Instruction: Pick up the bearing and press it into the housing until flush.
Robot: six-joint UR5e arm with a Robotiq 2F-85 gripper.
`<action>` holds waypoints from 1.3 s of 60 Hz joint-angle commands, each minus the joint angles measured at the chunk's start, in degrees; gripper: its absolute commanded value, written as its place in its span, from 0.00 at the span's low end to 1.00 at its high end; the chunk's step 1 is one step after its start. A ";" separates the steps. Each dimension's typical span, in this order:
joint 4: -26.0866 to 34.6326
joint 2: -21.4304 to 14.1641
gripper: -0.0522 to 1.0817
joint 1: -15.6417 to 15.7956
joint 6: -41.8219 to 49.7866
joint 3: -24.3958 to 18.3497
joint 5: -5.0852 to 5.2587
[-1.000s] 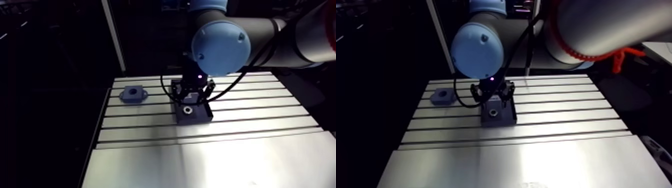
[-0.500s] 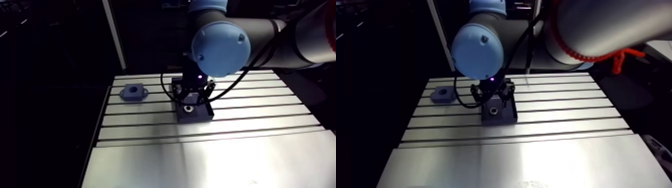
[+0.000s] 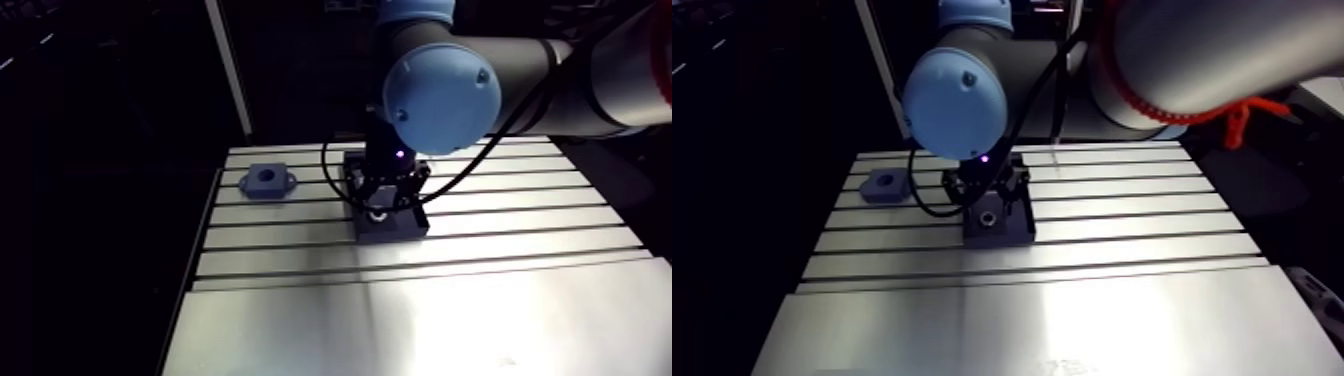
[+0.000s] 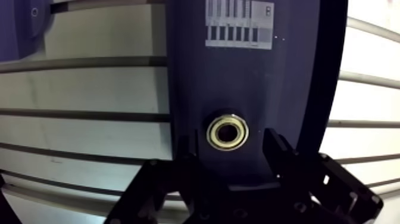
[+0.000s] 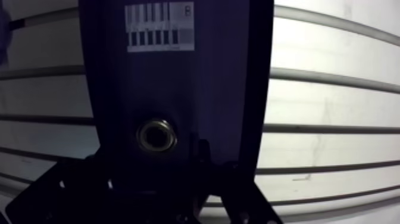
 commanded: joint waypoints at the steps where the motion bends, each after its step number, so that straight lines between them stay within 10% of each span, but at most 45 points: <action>1: 0.00 0.22 0.37 0.02 -0.03 -0.01 -0.04; 78: -0.09 1.12 0.44 0.20 -0.29 0.08 -0.04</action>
